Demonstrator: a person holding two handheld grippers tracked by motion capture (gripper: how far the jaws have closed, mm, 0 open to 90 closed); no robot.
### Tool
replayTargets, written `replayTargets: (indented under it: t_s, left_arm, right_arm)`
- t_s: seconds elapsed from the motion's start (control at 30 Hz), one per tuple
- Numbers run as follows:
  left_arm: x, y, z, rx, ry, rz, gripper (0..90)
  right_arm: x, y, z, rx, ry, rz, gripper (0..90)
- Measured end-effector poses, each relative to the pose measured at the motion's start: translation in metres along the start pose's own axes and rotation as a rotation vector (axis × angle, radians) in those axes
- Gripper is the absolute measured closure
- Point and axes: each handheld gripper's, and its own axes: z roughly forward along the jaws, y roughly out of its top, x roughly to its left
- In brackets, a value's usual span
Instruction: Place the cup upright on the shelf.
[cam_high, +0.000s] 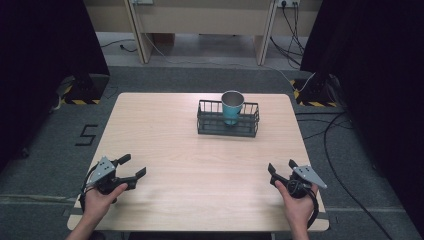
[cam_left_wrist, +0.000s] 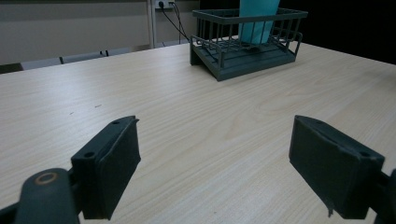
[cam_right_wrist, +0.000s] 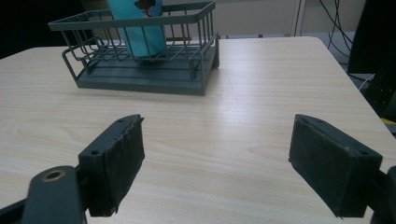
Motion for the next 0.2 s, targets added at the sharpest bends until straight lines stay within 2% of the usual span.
replayTargets:
  t_s: [0.2]
  left_arm:
    - [0.0, -0.0003, 0.0009, 0.003, 0.003, -0.003, 15.4]
  right_arm:
    - [-0.0008, -0.001, -0.0002, 0.003, 0.002, 0.007, 18.9]
